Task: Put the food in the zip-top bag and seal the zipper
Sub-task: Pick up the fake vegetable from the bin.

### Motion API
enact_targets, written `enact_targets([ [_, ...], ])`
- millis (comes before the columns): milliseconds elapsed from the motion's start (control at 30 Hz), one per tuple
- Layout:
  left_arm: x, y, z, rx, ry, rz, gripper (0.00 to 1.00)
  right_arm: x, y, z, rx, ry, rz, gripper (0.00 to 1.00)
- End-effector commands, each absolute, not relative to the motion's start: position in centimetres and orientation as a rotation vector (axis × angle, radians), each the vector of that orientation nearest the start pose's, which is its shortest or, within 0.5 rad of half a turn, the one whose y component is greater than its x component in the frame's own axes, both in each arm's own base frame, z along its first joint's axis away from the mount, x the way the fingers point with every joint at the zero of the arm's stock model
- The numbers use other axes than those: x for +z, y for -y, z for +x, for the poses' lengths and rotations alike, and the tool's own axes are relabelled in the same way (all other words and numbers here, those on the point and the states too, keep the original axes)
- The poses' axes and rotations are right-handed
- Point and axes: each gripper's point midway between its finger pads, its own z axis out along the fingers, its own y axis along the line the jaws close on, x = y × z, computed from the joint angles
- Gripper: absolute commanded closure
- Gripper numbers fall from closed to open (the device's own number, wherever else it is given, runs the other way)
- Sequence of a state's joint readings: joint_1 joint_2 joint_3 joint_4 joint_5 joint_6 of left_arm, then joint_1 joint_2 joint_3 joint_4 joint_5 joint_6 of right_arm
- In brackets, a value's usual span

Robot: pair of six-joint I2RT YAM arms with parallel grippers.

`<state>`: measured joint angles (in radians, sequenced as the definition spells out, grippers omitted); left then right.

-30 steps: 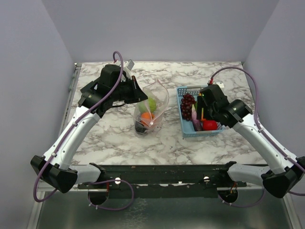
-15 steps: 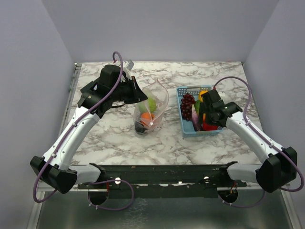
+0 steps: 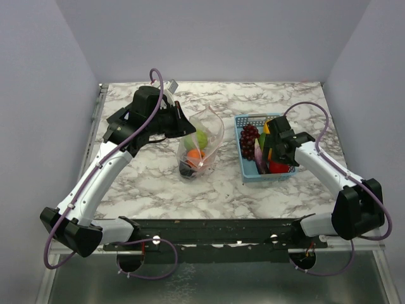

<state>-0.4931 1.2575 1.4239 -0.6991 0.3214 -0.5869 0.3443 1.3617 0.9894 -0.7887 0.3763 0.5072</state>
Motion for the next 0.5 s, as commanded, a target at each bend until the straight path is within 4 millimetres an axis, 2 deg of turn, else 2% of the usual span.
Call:
enact_targets([
  [0, 32.2, 23.4, 26.8, -0.969, -2.208, 0.124, 1.0, 8.3, -4.7, 28.4, -0.246, -2.594, 0.371, 0.09],
  [200, 32.1, 23.4, 26.8, -0.968, -2.209, 0.125, 1.0, 6.8, -4.4, 28.5, -0.263, -2.61, 0.397, 0.13],
  [300, 32.0, 23.4, 26.8, -0.966, -2.212, 0.126, 1.0, 6.1, -4.2, 28.4, -0.274, -2.623, 0.401, 0.18],
  [467, 31.9, 23.3, 26.8, -0.962, -2.214, 0.128, 1.0, 6.0, -4.2, 28.3, -0.258, -2.62, 0.405, 0.4],
])
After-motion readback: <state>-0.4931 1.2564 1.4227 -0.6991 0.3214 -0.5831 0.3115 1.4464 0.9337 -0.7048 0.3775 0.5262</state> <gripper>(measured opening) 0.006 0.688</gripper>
